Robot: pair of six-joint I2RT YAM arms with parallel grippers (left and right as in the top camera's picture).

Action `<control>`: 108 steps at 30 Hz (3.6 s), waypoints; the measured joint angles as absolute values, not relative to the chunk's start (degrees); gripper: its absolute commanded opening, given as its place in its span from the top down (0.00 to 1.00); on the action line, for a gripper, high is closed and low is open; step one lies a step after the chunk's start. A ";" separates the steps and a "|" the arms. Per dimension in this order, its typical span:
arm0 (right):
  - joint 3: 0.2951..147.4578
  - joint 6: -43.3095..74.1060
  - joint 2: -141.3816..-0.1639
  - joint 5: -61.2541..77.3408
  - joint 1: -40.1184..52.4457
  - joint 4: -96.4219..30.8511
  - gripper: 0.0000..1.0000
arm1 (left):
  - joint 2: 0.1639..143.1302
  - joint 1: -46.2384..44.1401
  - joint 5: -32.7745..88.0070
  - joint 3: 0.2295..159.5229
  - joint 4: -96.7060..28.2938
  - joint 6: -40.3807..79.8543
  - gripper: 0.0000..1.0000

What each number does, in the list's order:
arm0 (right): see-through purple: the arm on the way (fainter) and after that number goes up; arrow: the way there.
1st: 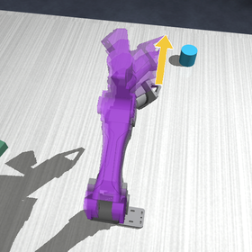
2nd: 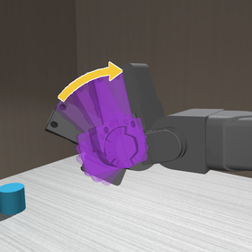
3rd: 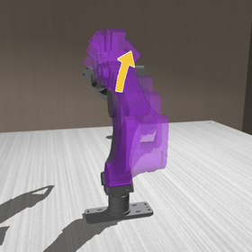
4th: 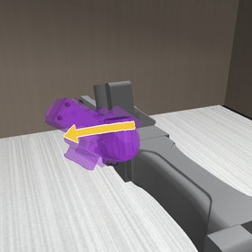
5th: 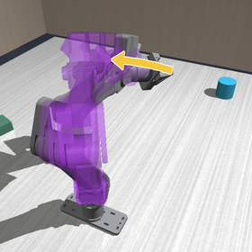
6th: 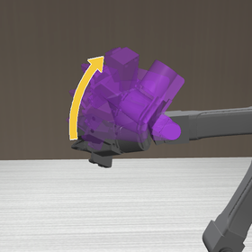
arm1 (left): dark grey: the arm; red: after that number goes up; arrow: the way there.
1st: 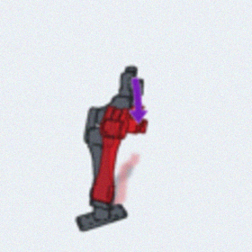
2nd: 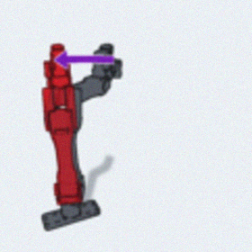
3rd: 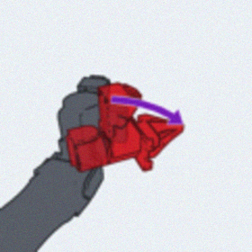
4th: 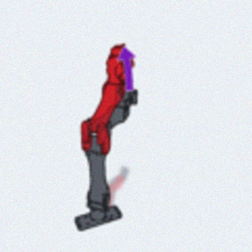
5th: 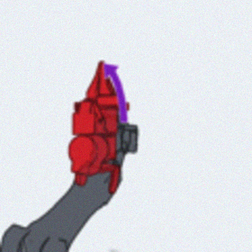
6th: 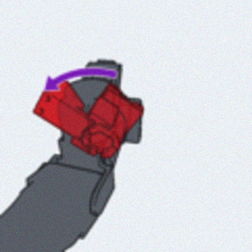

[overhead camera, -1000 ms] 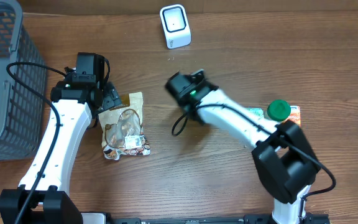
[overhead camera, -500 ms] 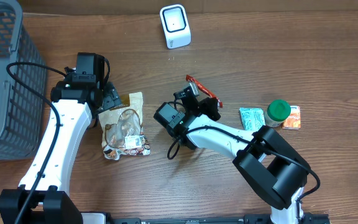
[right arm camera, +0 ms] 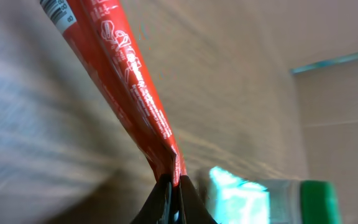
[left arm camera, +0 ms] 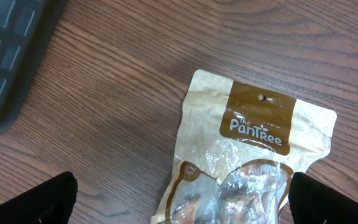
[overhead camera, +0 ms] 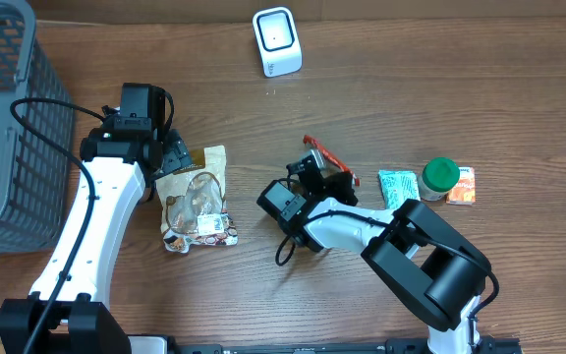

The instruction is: Scan the item barcode

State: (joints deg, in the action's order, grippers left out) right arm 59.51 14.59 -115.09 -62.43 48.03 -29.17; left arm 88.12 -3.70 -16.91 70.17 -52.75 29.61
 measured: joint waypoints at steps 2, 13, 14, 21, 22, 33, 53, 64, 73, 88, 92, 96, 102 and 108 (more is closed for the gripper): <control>59.37 14.59 -115.26 -59.75 48.03 -28.93 0.96 | 88.12 -3.70 -16.91 70.17 -52.75 29.61 0.00; 59.37 14.59 -115.39 -56.25 48.03 -28.49 0.96 | 88.12 -3.70 -16.91 70.17 -52.75 29.61 0.00; 59.37 14.59 -115.39 -56.25 48.03 -28.49 0.96 | 88.12 -3.70 -16.91 70.17 -52.75 29.58 0.00; 59.37 14.59 -115.39 -56.12 48.05 -28.49 0.96 | 88.12 -3.70 -16.91 70.17 -52.75 29.61 0.00; 59.37 14.59 -115.39 -56.12 48.10 -28.51 0.96 | 88.12 -3.73 -16.91 70.17 -52.75 29.58 0.00; 59.37 14.57 -115.39 -55.94 50.41 -28.53 0.96 | 88.12 -3.70 -16.91 70.17 -52.75 29.58 0.00; 59.40 14.55 -115.42 -56.31 53.41 -28.47 0.64 | 88.12 -3.70 -16.91 70.17 -52.75 29.58 0.00; 63.29 14.61 -115.24 -52.80 53.71 -35.14 0.61 | 88.12 -3.70 -16.91 70.17 -52.75 29.61 0.00; 74.50 14.66 -109.51 -33.87 49.08 -47.92 0.62 | 88.12 -3.70 -16.91 70.17 -52.75 29.58 0.01; 72.86 12.01 -108.81 -15.38 38.37 -51.42 0.72 | 88.12 -3.70 -16.91 70.17 -52.75 29.61 0.00; 72.53 9.96 -108.81 -13.21 37.85 -51.00 0.71 | 88.12 -3.70 -16.91 70.17 -52.75 29.58 0.01; 72.53 8.25 -108.81 -13.13 37.89 -49.93 0.68 | 88.12 -3.70 -16.91 70.17 -52.75 29.61 0.00; 72.53 5.67 -108.86 -14.20 37.89 -48.97 0.68 | 88.12 -3.70 -16.91 70.17 -52.75 29.58 0.00; 72.53 4.80 -110.26 -14.61 37.87 -48.73 0.67 | 88.12 -3.70 -16.91 70.17 -52.75 29.58 0.00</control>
